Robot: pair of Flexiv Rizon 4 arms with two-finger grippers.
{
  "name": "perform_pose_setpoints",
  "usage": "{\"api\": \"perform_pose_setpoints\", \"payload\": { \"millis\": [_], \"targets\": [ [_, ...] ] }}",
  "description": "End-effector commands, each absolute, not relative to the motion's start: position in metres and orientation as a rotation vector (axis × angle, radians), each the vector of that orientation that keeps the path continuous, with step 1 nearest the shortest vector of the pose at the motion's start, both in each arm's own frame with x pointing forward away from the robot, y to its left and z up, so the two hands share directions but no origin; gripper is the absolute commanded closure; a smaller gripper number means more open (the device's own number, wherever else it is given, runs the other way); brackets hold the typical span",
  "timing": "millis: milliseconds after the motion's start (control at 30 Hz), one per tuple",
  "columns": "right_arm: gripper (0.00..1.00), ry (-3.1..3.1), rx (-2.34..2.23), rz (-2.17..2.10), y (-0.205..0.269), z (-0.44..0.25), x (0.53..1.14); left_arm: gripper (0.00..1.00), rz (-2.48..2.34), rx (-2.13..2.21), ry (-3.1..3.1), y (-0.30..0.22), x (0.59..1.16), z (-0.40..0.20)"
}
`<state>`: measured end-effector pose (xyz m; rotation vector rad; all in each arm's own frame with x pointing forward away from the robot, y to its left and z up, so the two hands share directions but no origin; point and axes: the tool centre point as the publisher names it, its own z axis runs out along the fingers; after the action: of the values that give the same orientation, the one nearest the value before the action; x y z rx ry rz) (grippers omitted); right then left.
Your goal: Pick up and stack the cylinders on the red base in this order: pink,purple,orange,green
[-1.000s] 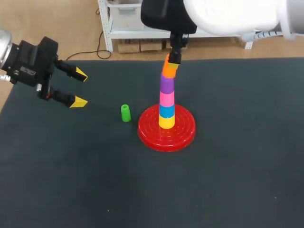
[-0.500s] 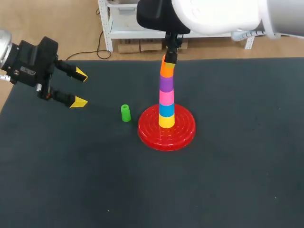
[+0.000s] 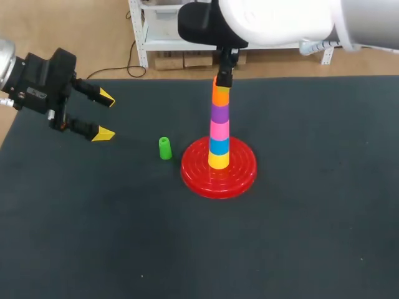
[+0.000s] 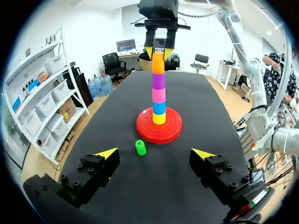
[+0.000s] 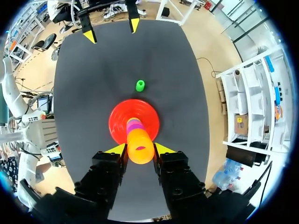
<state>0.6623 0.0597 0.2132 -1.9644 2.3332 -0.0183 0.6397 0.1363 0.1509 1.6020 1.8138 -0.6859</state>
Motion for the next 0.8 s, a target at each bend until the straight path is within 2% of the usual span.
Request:
{"api": "perform_pose_setpoints", "payload": {
  "millis": [33,367,400,433,800],
  "targets": [
    [1.00,2.339,-1.968,-0.013,0.060,0.207,0.664,0.00,-0.683,1.600,1.812,0.137,0.639,0.150],
    [1.00,2.327,-1.933,0.002,0.059,0.210,0.661,0.00,-0.683,1.600,1.812,0.137,0.639,0.150],
    [0.66,2.319,-1.922,-0.002,0.059,0.211,0.659,0.00,-0.683,1.600,1.812,0.137,0.639,0.150],
    [0.00,2.316,-1.916,0.000,0.059,0.213,0.658,0.00,-0.683,1.600,1.812,0.137,0.639,0.150],
    [0.00,2.260,-1.914,0.012,0.060,0.230,0.645,0.00,-0.683,1.600,1.812,0.137,0.639,0.150]
  ]
}}
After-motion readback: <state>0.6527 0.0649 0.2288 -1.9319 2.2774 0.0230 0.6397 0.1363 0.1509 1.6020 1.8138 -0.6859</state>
